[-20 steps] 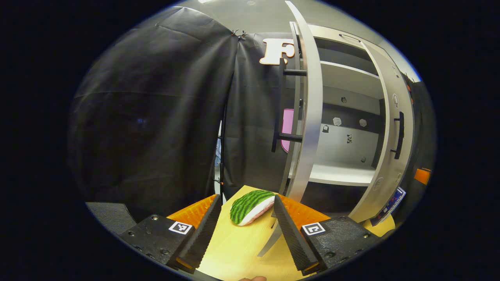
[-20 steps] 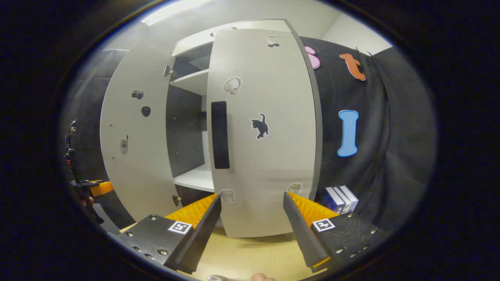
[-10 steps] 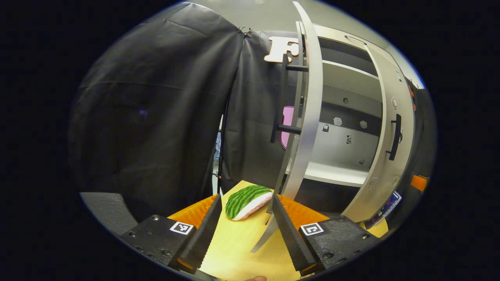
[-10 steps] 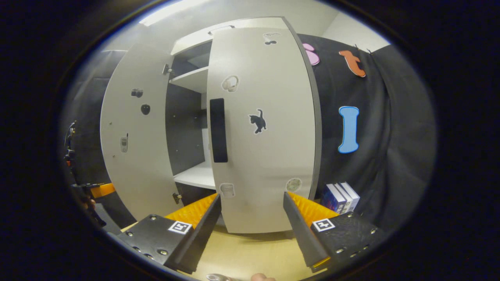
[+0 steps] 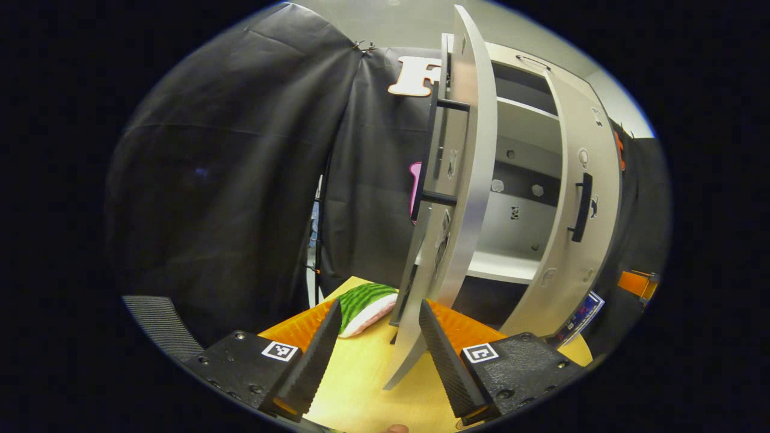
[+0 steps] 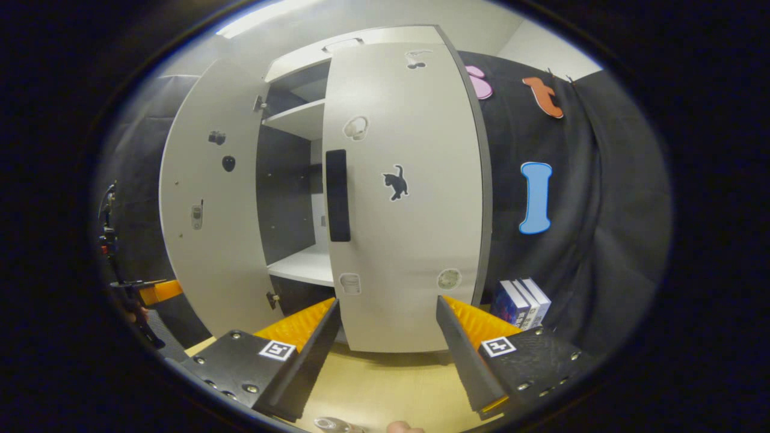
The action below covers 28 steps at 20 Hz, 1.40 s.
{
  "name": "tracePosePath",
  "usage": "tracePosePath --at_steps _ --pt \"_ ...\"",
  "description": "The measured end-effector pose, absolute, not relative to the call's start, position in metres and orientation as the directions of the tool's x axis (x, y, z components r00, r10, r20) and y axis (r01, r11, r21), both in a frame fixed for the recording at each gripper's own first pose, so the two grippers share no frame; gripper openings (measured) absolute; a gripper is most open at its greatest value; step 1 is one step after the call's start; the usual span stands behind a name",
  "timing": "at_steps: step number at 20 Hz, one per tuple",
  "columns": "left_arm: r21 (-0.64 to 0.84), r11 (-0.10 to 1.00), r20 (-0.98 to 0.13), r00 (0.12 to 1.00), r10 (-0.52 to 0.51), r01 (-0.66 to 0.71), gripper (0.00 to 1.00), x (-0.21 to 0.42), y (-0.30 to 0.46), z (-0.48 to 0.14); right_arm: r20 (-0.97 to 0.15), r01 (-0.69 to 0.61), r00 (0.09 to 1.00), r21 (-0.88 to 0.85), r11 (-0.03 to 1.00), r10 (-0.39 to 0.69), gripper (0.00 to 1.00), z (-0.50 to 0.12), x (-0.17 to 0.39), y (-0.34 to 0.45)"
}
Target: Grasp the bottle in the cabinet with the left hand and place it on the coaster, then close the right door with the right hand and the left door with the left hand.
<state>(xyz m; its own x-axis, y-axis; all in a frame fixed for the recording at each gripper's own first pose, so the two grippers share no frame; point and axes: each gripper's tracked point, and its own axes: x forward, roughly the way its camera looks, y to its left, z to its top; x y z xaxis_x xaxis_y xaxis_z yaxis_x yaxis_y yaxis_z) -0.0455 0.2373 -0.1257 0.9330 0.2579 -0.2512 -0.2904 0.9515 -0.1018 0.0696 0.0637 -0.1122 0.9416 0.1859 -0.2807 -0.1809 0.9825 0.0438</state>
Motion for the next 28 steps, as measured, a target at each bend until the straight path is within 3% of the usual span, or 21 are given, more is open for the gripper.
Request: tracePosePath --at_steps 3,4,5,8,9,10,17,28 --pt "-0.108 0.963 -0.259 0.942 0.213 -0.248 0.84 -0.041 0.217 -0.129 -0.284 -0.174 0.943 0.032 0.984 0.176 0.96 -0.113 0.068 0.057" --pt "-0.108 0.967 -0.262 0.945 0.197 -0.232 0.79 -0.039 0.21 -0.129 -0.282 -0.168 0.944 0.028 0.985 0.169 0.96 -0.112 0.067 0.053" --pt "-0.108 0.971 -0.264 0.948 0.18 -0.214 0.84 -0.037 0.204 -0.128 -0.28 -0.161 0.946 0.028 0.986 0.163 0.96 -0.111 0.067 0.05" --pt "-0.113 0.98 -0.272 0.954 0.128 -0.164 0.84 -0.028 0.184 -0.131 -0.279 -0.143 0.949 0.038 0.989 0.148 0.96 -0.111 0.065 0.041" --pt "-0.113 0.983 -0.275 0.955 0.112 -0.148 0.79 -0.025 0.178 -0.131 -0.279 -0.137 0.95 0.04 0.99 0.143 0.96 -0.111 0.064 0.04" --pt "-0.112 0.985 -0.277 0.956 0.098 -0.133 0.84 -0.022 0.173 -0.132 -0.28 -0.131 0.95 0.041 0.991 0.137 0.96 -0.111 0.063 0.037" --pt "-0.124 0.992 -0.294 0.955 -0.046 0.01 0.85 -0.003 0.118 -0.137 -0.301 -0.09 0.949 0.043 0.995 0.099 0.96 -0.119 0.058 0.019" --pt "-0.085 0.994 -0.285 0.954 -0.093 0.071 0.85 0.012 0.09 -0.133 -0.302 -0.066 0.95 0.05 0.997 0.078 0.97 -0.121 0.063 0.004"
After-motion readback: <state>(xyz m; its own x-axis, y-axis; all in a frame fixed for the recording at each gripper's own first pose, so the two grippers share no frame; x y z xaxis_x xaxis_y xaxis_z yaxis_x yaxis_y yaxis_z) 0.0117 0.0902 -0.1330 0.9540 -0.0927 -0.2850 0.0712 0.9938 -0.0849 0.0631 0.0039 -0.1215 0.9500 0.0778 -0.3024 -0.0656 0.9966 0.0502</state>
